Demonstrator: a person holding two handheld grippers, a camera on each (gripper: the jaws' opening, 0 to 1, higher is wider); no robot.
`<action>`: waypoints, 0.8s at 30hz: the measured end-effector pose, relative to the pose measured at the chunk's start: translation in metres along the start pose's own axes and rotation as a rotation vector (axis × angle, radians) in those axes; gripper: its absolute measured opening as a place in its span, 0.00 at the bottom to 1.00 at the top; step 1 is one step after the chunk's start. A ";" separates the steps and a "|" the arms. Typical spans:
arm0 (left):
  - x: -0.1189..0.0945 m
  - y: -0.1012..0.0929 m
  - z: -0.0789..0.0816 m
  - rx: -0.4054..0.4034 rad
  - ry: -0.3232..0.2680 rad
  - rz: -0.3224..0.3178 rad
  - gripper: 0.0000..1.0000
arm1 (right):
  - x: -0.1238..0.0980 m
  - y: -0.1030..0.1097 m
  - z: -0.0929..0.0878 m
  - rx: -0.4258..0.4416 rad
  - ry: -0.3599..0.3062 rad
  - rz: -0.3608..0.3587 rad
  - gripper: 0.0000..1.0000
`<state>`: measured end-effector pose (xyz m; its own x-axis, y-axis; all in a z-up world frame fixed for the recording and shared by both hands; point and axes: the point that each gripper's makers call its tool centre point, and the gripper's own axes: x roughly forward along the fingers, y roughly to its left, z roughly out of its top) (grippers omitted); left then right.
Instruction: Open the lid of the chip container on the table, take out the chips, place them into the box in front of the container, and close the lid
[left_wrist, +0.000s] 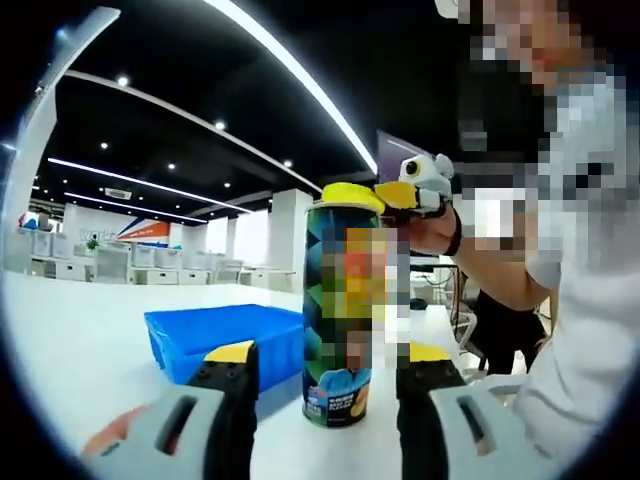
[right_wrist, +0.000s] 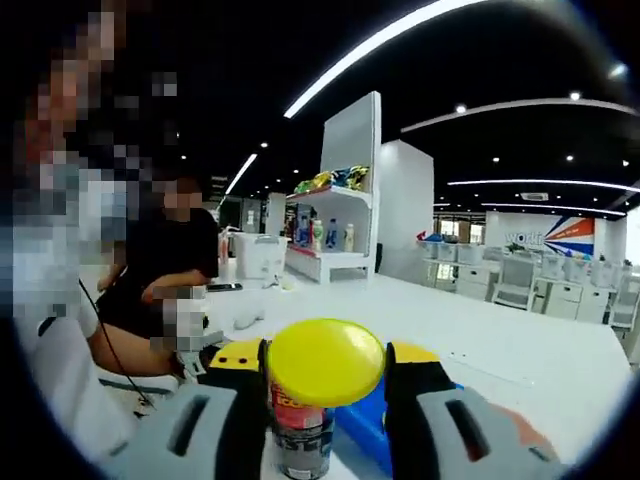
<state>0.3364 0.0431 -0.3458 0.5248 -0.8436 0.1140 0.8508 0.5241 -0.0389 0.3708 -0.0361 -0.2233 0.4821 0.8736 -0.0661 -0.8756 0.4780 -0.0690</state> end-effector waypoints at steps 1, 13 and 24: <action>-0.001 0.000 0.000 0.002 0.002 0.001 0.56 | 0.004 0.003 0.001 0.000 0.005 0.012 0.47; -0.007 0.006 0.003 -0.006 -0.012 0.016 0.56 | 0.024 0.014 -0.011 0.000 0.088 0.099 0.47; -0.010 0.008 0.003 -0.009 -0.014 0.025 0.56 | 0.027 0.014 -0.017 0.006 0.119 0.119 0.47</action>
<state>0.3377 0.0562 -0.3447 0.5452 -0.8286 0.1269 0.8379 0.5435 -0.0510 0.3725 -0.0071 -0.2432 0.3747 0.9073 -0.1906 -0.9267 0.3727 -0.0476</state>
